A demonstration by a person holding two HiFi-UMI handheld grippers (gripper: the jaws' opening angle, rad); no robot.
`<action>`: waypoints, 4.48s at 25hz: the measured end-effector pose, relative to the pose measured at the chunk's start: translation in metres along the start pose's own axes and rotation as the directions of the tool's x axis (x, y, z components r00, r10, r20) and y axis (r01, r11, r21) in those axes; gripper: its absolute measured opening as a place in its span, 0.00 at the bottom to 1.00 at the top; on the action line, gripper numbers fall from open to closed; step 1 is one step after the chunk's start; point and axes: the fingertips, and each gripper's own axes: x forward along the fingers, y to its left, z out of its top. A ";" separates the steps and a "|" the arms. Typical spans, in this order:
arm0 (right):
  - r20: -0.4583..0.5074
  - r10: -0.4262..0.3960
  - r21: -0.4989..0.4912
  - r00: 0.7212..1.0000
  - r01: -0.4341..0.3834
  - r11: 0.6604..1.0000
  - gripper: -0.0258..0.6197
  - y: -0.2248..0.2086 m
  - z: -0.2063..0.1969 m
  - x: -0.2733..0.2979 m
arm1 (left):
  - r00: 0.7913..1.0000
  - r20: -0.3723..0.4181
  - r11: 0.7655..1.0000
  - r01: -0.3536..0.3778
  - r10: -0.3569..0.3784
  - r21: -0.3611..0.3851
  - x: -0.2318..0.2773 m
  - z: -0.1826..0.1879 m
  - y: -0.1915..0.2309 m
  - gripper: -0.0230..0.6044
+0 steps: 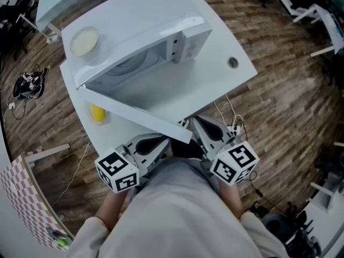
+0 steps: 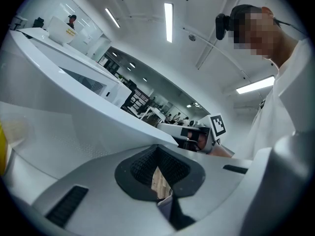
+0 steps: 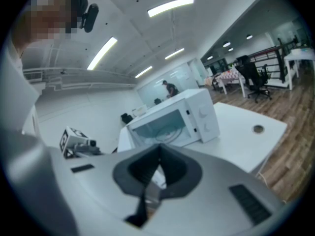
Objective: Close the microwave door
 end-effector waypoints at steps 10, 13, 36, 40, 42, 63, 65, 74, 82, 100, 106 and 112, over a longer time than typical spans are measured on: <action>-0.012 0.025 0.005 1.000 -0.025 1.000 0.07 -0.011 0.005 0.007 | 1.000 0.017 0.999 -0.006 0.006 -0.039 0.012 0.009 0.007 0.06; -0.011 0.030 0.008 1.000 -0.029 1.000 0.07 -0.014 0.008 0.008 | 1.000 0.016 0.999 -0.008 0.009 -0.042 0.015 0.012 0.008 0.06; -0.015 0.069 0.051 0.997 -0.068 0.996 0.07 -0.032 0.022 0.023 | 0.999 0.037 0.995 -0.020 0.023 -0.099 0.030 0.022 0.022 0.06; -0.019 0.082 0.051 0.996 -0.081 0.995 0.07 -0.037 0.026 0.028 | 0.998 0.041 0.994 -0.033 0.037 -0.104 0.034 0.026 0.026 0.06; -0.022 0.088 0.049 0.996 -0.087 0.995 0.07 -0.040 0.028 0.030 | 0.998 0.047 0.994 -0.037 0.042 -0.103 0.037 0.028 0.028 0.06; -0.064 0.243 0.034 0.968 -0.241 0.970 0.07 -0.052 0.042 0.047 | 0.979 0.114 0.981 -0.158 0.171 -0.110 0.055 0.047 0.039 0.06; -0.076 0.265 0.032 0.961 -0.264 0.964 0.07 -0.052 0.041 0.049 | 0.974 0.124 0.978 -0.175 0.189 -0.111 0.055 0.047 0.039 0.06; -0.106 0.351 0.018 0.930 -0.351 0.936 0.07 -0.056 0.042 0.046 | 0.948 0.179 0.962 -0.246 0.264 -0.117 0.063 0.050 0.039 0.06; -0.111 0.388 0.018 0.915 -0.388 0.921 0.07 -0.057 0.043 0.050 | 0.921 0.233 0.947 -0.284 0.313 -0.149 0.063 0.053 0.044 0.06; -0.124 0.402 0.022 0.907 -0.402 0.915 0.07 -0.055 0.040 0.051 | 0.917 0.254 0.950 -0.280 0.307 -0.139 0.063 0.062 0.048 0.06; -0.115 0.399 0.038 0.910 -0.398 0.917 0.07 -0.060 0.042 0.055 | 0.923 0.247 0.954 -0.269 0.294 -0.130 0.068 0.068 0.048 0.06; -0.121 0.399 0.050 0.909 -0.396 0.917 0.07 -0.068 0.041 0.054 | 0.926 0.235 0.953 -0.272 0.297 -0.133 0.074 0.069 0.052 0.06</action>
